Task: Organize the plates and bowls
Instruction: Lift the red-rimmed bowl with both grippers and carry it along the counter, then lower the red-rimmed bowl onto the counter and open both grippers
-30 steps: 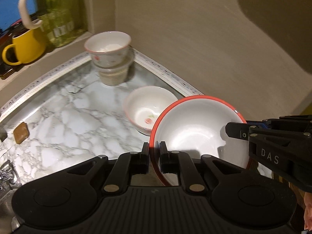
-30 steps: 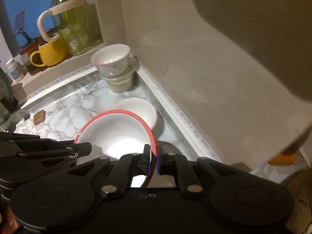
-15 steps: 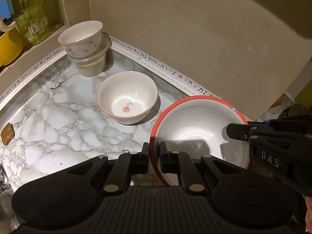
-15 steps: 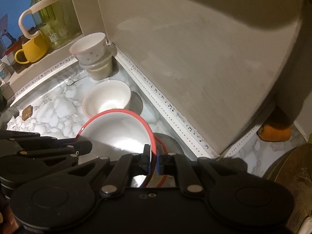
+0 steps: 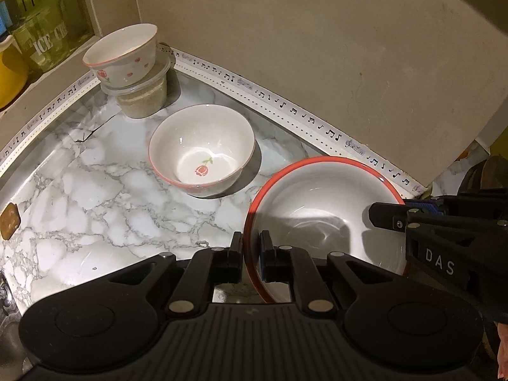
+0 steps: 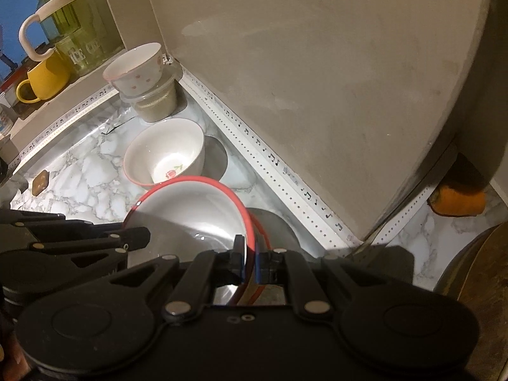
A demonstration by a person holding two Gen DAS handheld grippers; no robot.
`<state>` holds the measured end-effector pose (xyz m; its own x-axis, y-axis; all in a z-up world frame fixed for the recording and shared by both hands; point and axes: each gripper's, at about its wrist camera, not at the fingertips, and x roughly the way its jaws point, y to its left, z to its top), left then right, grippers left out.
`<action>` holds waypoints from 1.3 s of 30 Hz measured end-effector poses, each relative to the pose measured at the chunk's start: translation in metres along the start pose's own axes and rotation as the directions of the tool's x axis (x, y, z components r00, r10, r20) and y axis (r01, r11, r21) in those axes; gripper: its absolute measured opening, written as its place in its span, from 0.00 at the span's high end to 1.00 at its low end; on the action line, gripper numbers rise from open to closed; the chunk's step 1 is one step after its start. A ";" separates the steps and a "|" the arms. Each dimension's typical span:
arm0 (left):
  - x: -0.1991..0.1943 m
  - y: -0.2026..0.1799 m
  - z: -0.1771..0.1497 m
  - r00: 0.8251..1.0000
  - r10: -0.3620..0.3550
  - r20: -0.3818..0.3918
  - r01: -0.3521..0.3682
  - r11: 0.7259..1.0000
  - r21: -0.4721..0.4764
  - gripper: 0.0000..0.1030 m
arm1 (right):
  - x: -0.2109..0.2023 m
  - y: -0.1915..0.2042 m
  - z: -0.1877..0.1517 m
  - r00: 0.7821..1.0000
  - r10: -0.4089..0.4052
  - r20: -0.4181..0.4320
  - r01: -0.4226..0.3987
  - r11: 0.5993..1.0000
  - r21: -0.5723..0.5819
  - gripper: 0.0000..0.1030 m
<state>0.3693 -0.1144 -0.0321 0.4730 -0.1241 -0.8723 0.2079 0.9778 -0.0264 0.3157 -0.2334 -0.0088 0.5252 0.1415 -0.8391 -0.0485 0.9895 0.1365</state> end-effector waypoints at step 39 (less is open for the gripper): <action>-0.011 0.018 0.001 0.995 -0.094 -0.016 0.094 0.995 -0.026 0.91 | -0.003 -0.002 -0.005 1.000 0.015 0.002 -0.015 0.999 -0.042 0.79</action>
<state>0.3686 -0.0956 -0.0223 0.4375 -0.2129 -0.8736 0.2288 0.9659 -0.1209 0.3098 -0.2352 -0.0089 0.5260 0.1567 -0.8359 -0.0923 0.9876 0.1270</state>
